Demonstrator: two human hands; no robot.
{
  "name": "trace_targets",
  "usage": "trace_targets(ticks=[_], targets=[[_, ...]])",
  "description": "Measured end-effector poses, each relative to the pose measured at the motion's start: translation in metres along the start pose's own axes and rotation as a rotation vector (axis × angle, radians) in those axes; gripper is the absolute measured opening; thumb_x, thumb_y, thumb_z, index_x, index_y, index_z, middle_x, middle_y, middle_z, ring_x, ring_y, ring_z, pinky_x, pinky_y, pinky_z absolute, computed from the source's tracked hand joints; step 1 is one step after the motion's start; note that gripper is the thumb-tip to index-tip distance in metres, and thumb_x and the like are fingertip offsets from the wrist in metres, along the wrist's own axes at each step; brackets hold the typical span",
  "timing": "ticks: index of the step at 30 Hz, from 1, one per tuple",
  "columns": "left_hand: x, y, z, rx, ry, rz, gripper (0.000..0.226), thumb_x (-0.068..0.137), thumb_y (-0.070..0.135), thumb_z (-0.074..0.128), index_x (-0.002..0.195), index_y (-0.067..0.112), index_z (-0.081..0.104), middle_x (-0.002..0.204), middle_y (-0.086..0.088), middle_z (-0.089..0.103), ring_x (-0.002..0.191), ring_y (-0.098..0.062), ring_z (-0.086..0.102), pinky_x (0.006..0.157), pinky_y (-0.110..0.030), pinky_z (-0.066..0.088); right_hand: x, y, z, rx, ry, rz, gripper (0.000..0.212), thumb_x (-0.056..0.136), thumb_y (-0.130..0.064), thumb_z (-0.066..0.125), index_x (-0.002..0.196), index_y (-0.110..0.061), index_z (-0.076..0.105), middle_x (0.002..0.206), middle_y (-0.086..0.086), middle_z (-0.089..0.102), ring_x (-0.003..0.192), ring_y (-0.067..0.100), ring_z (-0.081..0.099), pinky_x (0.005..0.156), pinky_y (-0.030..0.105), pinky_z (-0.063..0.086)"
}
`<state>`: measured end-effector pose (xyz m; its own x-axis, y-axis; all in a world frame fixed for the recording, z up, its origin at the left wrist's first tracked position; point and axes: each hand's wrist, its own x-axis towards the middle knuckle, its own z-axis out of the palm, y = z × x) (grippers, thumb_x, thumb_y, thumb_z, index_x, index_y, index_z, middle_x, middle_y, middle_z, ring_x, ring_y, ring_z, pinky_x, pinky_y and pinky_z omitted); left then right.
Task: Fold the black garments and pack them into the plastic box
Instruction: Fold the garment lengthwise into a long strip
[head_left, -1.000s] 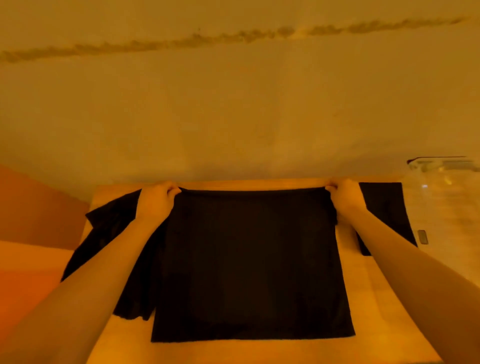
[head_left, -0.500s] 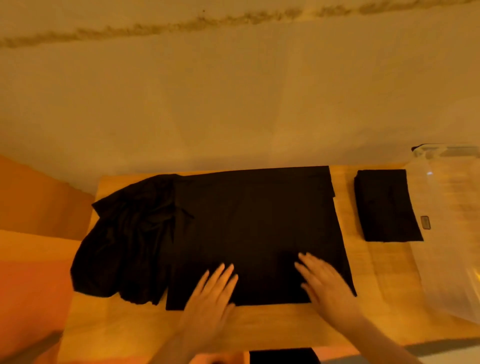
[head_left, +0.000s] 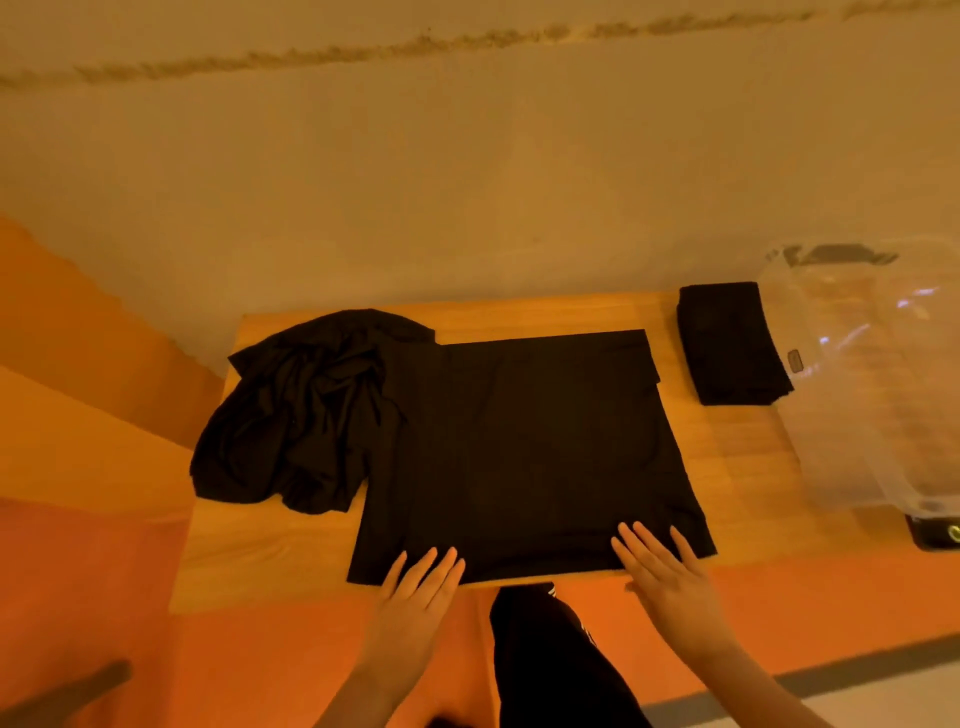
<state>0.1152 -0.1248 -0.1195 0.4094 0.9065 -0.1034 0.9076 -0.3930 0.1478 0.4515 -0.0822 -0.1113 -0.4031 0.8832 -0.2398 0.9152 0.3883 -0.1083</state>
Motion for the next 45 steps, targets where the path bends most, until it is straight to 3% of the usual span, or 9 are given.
trace_targets(ticks=[6,12,15,18,22,28,34,39,45], targets=[[0.007,-0.005,-0.002,-0.064,0.15,0.04,0.052,0.045,0.004,0.087,0.093,0.02,0.075,0.098,0.005,0.072,0.087,-0.012,0.07,0.081,-0.029,0.055,-0.005,-0.018,0.001,-0.093,0.249,0.05,0.046,0.074,-0.005,0.035,0.101,-0.013,0.072,0.108,0.006,0.07,0.103,0.02,0.066,0.11,0.039,0.011],[-0.001,0.003,-0.034,-0.194,0.167,-0.031,0.013,0.071,0.015,0.064,0.08,0.018,0.073,0.071,0.007,0.07,0.063,-0.009,0.067,0.054,-0.018,0.052,-0.018,-0.013,-0.01,0.052,0.321,0.066,0.04,0.052,0.014,0.079,0.082,-0.012,0.074,0.077,0.0,0.073,0.072,0.014,0.071,0.087,0.046,0.052],[0.0,0.004,-0.053,-0.352,0.097,-0.166,0.024,0.067,-0.003,0.074,0.086,0.01,0.067,0.074,0.0,0.069,0.057,-0.014,0.064,0.043,-0.013,0.039,-0.02,-0.007,-0.032,0.264,0.238,0.144,0.043,0.058,0.019,0.075,0.091,-0.008,0.072,0.079,0.002,0.072,0.073,0.017,0.071,0.065,0.022,0.054],[0.021,0.006,-0.084,-0.412,0.084,-0.318,0.019,0.085,0.002,0.061,0.104,0.003,0.064,0.101,-0.007,0.067,0.082,-0.018,0.066,0.051,-0.015,0.044,-0.005,0.001,-0.068,0.44,0.164,0.246,0.027,0.086,0.006,0.057,0.11,-0.002,0.064,0.104,0.008,0.067,0.094,0.017,0.066,0.075,0.014,0.044],[0.071,-0.02,-0.119,-0.345,-0.021,-0.292,0.007,0.084,0.027,0.065,0.089,0.025,0.061,0.074,0.003,0.065,0.071,-0.016,0.065,0.091,-0.032,0.048,0.047,0.025,-0.115,0.465,0.049,0.255,0.027,0.095,-0.014,0.047,0.118,-0.008,0.059,0.106,0.007,0.065,0.078,0.008,0.06,0.063,0.008,0.042],[0.153,-0.082,-0.16,-0.646,-0.417,-0.356,0.023,0.086,0.023,0.064,0.109,0.021,0.064,0.099,0.014,0.056,0.093,0.0,0.051,0.089,-0.02,0.04,0.142,0.076,-0.143,0.526,-0.181,0.207,0.028,0.095,-0.018,0.049,0.12,-0.011,0.059,0.116,0.005,0.061,0.109,0.02,0.057,0.09,0.023,0.044],[0.19,-0.119,-0.132,-0.405,-0.193,-0.543,0.023,0.089,0.019,0.059,0.111,0.015,0.063,0.11,-0.001,0.061,0.103,-0.021,0.057,0.087,-0.033,0.044,0.213,0.093,-0.131,0.44,-0.38,0.308,0.037,0.094,-0.012,0.049,0.131,-0.016,0.05,0.127,0.008,0.055,0.111,0.027,0.054,0.092,0.034,0.045],[0.18,-0.056,-0.102,-0.078,0.206,-0.458,0.029,0.08,0.017,0.065,0.107,0.008,0.061,0.106,-0.011,0.062,0.096,-0.03,0.059,0.079,-0.042,0.049,0.196,0.056,-0.11,0.113,0.072,0.229,0.044,0.086,-0.003,0.053,0.13,-0.011,0.05,0.132,0.009,0.049,0.117,0.028,0.05,0.096,0.04,0.043],[0.162,0.01,-0.041,-0.145,-0.134,-0.569,0.068,0.089,0.055,0.019,0.145,0.016,0.02,0.153,-0.011,0.02,0.141,-0.029,0.012,0.11,-0.048,0.01,0.159,0.035,-0.056,0.065,-0.043,0.114,0.056,0.098,-0.048,0.015,0.142,-0.017,0.032,0.149,0.001,0.03,0.138,0.02,0.027,0.108,0.041,0.025]])
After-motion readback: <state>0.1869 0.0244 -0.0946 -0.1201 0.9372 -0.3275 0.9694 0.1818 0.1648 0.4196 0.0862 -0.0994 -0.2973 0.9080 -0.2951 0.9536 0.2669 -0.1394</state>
